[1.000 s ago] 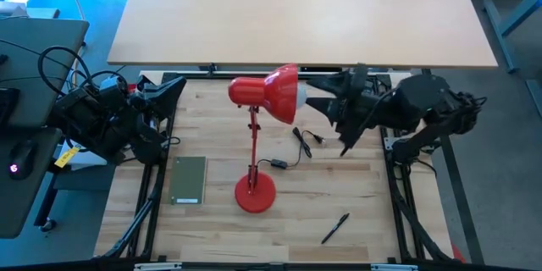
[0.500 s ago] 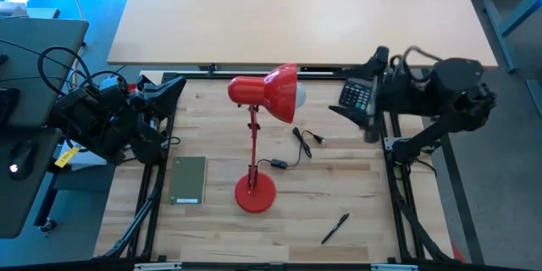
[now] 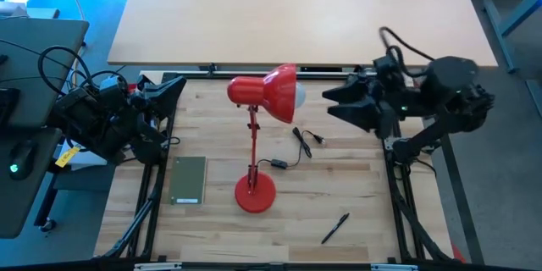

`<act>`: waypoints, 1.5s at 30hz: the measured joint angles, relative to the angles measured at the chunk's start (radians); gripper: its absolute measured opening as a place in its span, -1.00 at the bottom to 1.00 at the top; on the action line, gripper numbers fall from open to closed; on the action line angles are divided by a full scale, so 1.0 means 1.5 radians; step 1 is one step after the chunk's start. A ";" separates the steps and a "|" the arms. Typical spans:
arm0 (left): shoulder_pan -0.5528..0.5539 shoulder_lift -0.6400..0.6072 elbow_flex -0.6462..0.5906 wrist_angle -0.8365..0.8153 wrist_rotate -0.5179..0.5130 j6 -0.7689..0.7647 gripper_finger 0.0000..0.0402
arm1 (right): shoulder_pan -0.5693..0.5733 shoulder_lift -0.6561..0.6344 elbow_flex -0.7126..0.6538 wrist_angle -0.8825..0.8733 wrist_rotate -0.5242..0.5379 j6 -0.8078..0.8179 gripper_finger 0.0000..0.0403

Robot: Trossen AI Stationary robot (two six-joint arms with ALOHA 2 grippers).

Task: Screw lightbulb
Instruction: Insert the white lightbulb into the red lamp

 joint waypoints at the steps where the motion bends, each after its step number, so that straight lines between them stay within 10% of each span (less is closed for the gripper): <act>1: 0.000 0.000 0.000 -0.001 0.000 0.000 -1.00 | -0.004 0.003 0.000 -0.011 0.004 0.031 0.60; 13: 0.000 0.003 0.000 -0.136 -0.020 -0.004 -1.00 | -0.067 0.023 0.000 -0.036 -0.067 0.029 0.60; 19: 0.000 0.003 0.000 -0.216 -0.055 -0.066 -1.00 | -0.037 0.006 0.001 -0.126 -0.074 -0.258 0.60; 32: 0.000 0.003 0.000 -0.229 -0.056 -0.081 -1.00 | -0.008 0.053 0.000 -0.154 0.235 -1.229 0.60; 45: 0.000 0.003 0.000 -0.236 -0.056 -0.082 -1.00 | 0.038 0.072 0.000 0.028 0.263 -1.425 0.49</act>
